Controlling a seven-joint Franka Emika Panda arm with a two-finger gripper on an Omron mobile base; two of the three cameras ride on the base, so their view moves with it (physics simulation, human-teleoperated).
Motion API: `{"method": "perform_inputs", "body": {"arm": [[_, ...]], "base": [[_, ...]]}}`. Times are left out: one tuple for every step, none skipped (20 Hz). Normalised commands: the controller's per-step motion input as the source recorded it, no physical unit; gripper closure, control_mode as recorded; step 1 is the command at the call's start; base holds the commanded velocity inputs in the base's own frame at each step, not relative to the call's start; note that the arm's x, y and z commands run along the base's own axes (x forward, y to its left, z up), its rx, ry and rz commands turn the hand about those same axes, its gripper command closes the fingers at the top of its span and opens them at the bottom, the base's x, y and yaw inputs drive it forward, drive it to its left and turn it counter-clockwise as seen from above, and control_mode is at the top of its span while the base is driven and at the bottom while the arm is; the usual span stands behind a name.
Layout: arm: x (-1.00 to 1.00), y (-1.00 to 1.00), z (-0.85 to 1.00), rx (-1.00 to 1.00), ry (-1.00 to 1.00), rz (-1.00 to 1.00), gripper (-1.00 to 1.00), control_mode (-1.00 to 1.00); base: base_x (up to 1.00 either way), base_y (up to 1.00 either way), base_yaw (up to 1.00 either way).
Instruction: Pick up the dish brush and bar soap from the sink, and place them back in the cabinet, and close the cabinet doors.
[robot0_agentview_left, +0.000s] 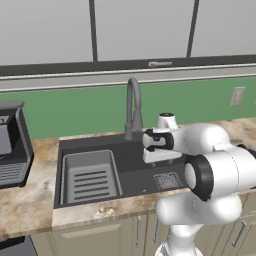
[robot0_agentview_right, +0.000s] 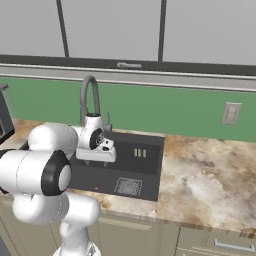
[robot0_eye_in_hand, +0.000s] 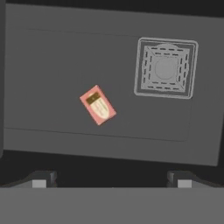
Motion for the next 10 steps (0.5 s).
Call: {"method": "perform_inputs", "body": {"arm": [[0.05, 0.0, -0.16, 0.0, 0.0, 0.0, -1.0, -1.0], [0.04, 0.0, -0.15, 0.0, 0.0, 0.0, -1.0, -1.0], [0.03, 0.0, -0.15, 0.0, 0.0, 0.0, -1.0, -1.0], [0.04, 0.0, -0.16, 0.0, 0.0, 0.0, -1.0, -1.0], [0.04, 0.0, -0.14, 0.0, 0.0, 0.0, -1.0, -1.0], [0.01, 0.0, -0.16, 0.0, 0.0, 0.0, -1.0, -1.0], [0.0, 0.0, -0.17, 0.0, 0.0, 0.0, -1.0, -1.0], [0.0, 0.0, -0.18, 0.0, 0.0, 0.0, -1.0, -1.0], [0.0, 0.0, -0.18, 0.0, 0.0, 0.0, -1.0, -1.0], [0.0, 0.0, -0.18, 0.0, 0.0, 0.0, -1.0, -1.0]], "base": [[0.0, 0.0, 0.0], [0.0, 0.0, 0.0], [0.0, 0.0, 0.0], [0.0, 0.0, 0.0], [0.0, 0.0, 0.0], [0.0, 0.0, 0.0], [0.0, 0.0, 0.0], [0.0, 0.0, 0.0], [0.0, 0.0, 0.0], [0.0, 0.0, 0.0]]}}
